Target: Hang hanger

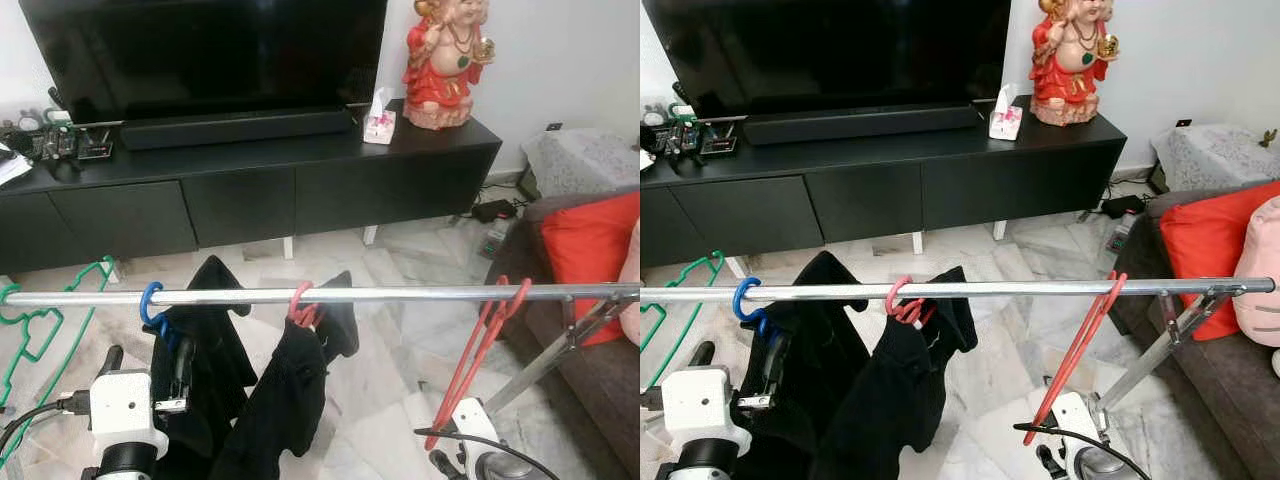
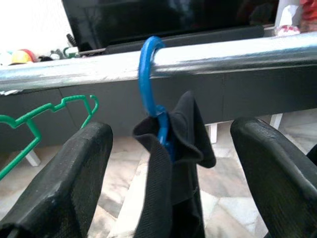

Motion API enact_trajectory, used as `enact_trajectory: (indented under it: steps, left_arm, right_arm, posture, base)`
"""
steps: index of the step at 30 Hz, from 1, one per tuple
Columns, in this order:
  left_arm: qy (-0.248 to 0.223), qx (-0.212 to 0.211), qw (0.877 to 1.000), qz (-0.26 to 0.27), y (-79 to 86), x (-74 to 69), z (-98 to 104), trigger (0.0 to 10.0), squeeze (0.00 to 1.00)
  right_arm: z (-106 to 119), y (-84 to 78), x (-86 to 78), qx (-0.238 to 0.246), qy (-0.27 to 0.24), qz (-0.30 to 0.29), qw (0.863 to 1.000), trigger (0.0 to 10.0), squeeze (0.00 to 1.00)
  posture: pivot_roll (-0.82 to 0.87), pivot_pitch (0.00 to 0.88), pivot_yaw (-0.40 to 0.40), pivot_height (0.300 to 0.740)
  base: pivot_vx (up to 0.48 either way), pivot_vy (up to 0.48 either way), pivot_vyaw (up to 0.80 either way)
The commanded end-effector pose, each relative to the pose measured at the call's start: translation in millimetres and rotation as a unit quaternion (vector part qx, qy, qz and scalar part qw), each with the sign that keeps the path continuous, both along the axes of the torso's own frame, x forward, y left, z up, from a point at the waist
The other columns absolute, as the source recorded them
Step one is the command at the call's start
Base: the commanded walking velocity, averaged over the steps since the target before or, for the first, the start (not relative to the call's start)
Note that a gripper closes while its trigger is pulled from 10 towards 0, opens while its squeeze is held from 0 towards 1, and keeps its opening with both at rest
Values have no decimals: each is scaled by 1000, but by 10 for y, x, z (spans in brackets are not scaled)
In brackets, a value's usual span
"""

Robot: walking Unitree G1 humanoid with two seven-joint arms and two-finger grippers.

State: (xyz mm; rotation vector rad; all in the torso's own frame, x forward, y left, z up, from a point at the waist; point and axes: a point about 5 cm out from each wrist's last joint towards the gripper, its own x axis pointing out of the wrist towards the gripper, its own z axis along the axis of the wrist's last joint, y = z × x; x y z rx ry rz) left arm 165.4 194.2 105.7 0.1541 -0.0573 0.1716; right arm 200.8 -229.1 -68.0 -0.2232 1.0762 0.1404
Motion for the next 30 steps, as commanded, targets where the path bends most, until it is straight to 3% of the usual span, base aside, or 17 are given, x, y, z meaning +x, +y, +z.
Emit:
enact_trajectory:
  steps: [1,30]
  left_arm:
    - [-1,10,1000,0,-16,-2,0,10000,0]
    - [-17,4,1000,9,-71,84,-12,10000,0]
  right_arm:
    - [-1,-18,-11,-1,-1,-4,1000,10000,0]
    - [8,-20,6,-4,1,2,1000,10000,0]
  posture:
    - [-6,0,-29,732]
    - [-2,0,-42,732]
  base:
    - [0,0,0]
    - [0,0,0]
